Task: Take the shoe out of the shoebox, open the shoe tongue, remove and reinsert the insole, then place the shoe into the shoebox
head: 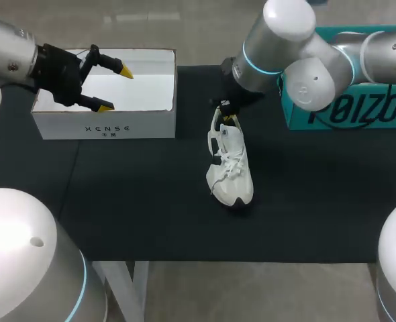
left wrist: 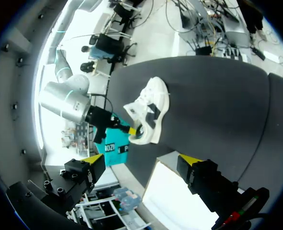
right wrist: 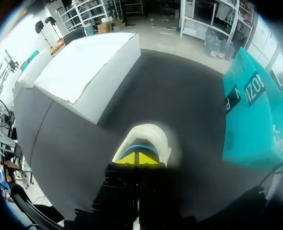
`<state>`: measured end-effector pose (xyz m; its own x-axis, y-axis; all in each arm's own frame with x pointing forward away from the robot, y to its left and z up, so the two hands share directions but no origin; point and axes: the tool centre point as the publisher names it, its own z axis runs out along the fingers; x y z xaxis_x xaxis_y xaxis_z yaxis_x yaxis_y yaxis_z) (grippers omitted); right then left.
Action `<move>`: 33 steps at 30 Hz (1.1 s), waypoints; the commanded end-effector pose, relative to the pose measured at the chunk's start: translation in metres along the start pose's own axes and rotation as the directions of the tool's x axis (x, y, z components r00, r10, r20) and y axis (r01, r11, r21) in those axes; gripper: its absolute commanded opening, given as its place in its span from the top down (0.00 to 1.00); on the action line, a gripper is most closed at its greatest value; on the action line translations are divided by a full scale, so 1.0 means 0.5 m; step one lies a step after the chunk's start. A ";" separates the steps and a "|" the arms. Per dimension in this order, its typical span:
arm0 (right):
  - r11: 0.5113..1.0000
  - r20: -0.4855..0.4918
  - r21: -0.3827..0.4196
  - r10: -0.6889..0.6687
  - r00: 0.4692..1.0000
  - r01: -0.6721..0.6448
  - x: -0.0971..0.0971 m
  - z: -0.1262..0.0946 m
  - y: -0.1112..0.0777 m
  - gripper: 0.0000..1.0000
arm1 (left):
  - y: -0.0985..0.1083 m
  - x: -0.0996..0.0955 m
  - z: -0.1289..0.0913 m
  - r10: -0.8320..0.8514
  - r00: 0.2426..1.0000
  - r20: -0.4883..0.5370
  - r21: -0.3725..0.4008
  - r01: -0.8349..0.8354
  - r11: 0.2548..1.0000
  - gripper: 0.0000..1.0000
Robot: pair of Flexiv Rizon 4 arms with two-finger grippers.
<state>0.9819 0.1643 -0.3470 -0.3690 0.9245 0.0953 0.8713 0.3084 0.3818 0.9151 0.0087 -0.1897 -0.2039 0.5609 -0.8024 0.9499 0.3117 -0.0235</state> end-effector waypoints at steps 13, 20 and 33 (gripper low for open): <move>0.991 0.196 0.128 0.003 0.981 -0.029 -0.007 0.100 -0.045 1.00 | 0.001 -0.001 0.000 0.000 1.000 -0.004 0.000 0.000 1.000 0.00; 0.988 0.205 0.149 0.007 0.979 -0.038 -0.015 0.102 -0.058 1.00 | 0.001 -0.001 0.000 0.000 1.000 -0.004 0.000 0.000 1.000 0.00; 0.993 0.229 0.111 0.014 0.973 -0.040 -0.036 0.098 -0.050 1.00 | 0.001 -0.001 0.000 0.000 1.000 -0.004 0.000 0.000 1.000 0.00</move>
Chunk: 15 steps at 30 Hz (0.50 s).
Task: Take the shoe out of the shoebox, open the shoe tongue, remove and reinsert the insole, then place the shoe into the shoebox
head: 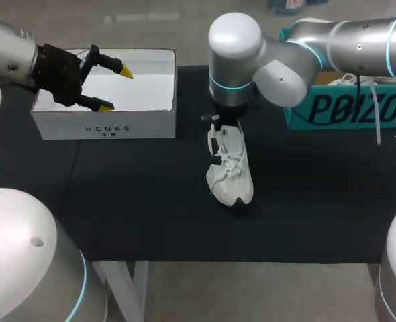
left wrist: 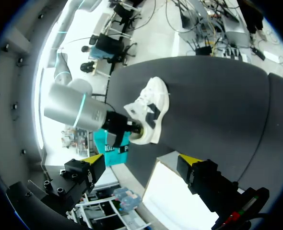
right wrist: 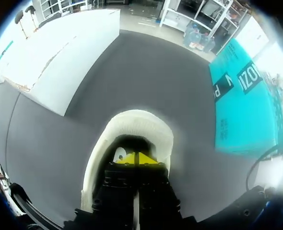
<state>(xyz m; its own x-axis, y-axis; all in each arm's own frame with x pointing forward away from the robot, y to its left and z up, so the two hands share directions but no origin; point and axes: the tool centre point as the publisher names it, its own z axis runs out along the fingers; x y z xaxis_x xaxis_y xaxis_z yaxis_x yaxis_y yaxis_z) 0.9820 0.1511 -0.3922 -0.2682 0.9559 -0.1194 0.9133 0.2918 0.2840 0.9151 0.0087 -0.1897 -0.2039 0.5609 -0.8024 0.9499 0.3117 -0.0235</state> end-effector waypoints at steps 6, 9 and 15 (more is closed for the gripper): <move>0.998 -0.027 0.058 0.005 1.000 -0.004 0.020 0.057 -0.014 1.00 | 0.000 -0.001 0.000 0.000 1.000 -0.004 0.000 0.000 1.000 0.00; 0.997 -0.035 0.079 0.009 0.999 -0.006 0.028 0.064 -0.018 1.00 | 0.000 -0.001 0.000 0.000 1.000 -0.004 0.000 0.000 1.000 0.00; 0.998 -0.018 0.063 0.017 1.000 -0.016 0.014 0.022 -0.003 1.00 | 0.000 -0.001 0.000 0.000 1.000 -0.004 0.000 0.000 1.000 0.00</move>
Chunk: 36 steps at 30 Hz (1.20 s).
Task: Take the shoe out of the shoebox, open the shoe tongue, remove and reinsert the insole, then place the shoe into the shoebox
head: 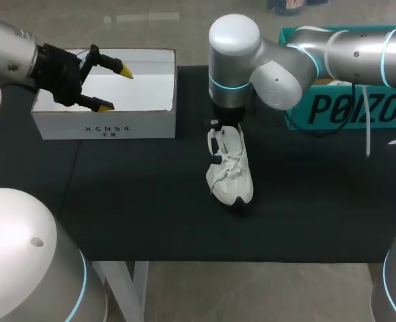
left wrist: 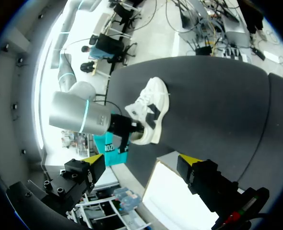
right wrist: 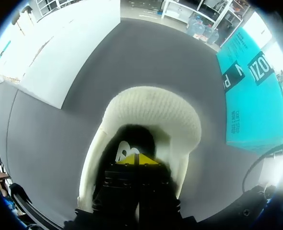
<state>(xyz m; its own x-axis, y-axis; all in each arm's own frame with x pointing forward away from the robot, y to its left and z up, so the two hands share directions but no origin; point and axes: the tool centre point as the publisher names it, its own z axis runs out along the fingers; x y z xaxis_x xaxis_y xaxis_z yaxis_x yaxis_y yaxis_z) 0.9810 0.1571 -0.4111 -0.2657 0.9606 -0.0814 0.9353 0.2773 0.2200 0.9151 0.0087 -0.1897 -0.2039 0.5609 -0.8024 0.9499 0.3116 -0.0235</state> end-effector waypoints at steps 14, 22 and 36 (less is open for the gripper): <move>0.999 0.011 0.045 -0.008 1.000 0.008 -0.004 0.022 0.010 1.00 | 0.001 -0.001 0.000 0.000 1.000 -0.004 0.000 0.000 1.000 0.00; 1.000 0.000 0.014 -0.011 1.000 0.011 -0.008 -0.031 -0.011 1.00 | 0.001 -0.001 0.000 0.000 1.000 -0.004 0.000 0.000 1.000 0.00; 0.996 0.007 0.088 -0.033 0.999 0.032 -0.004 0.006 -0.042 1.00 | 0.001 -0.001 0.000 0.000 1.000 -0.004 0.000 0.000 1.000 0.00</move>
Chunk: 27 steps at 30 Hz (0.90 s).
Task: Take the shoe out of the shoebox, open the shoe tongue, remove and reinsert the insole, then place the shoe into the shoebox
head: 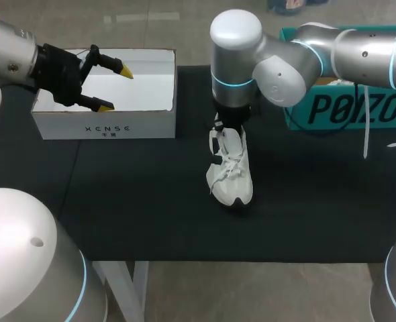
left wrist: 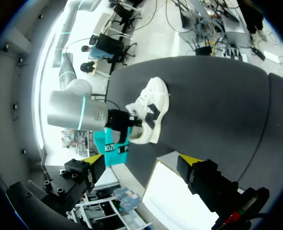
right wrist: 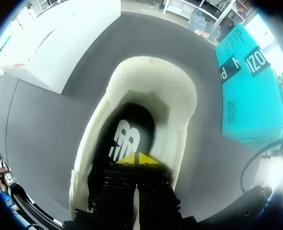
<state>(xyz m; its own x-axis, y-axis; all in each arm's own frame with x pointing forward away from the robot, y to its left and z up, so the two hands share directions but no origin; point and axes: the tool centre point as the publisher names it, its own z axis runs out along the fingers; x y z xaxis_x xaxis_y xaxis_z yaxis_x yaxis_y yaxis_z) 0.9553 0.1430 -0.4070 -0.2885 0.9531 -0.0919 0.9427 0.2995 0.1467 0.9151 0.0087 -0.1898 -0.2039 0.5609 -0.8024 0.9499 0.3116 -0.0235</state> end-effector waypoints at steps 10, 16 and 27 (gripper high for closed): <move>1.000 0.009 -0.003 0.005 1.000 -0.005 0.000 -0.055 0.024 1.00 | 0.001 -0.001 0.000 0.000 1.000 -0.004 0.000 0.000 1.000 0.00; 0.998 0.040 0.063 0.030 0.999 -0.033 -0.008 -0.093 0.014 1.00 | 0.001 -0.001 0.000 0.000 1.000 -0.004 0.000 0.000 1.000 0.00; 0.996 0.028 0.064 0.061 0.998 -0.063 -0.007 -0.102 0.012 1.00 | 0.001 -0.001 0.000 0.000 1.000 -0.004 0.000 0.000 1.000 0.00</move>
<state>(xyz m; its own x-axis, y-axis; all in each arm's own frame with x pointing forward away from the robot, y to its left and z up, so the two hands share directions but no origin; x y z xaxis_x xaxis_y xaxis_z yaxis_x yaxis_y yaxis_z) 0.9544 0.1448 -0.3553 -0.2257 0.9677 -0.1123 0.9680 0.2358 0.0857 0.9152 0.0087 -0.1897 -0.2038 0.5609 -0.8024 0.9499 0.3116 -0.0235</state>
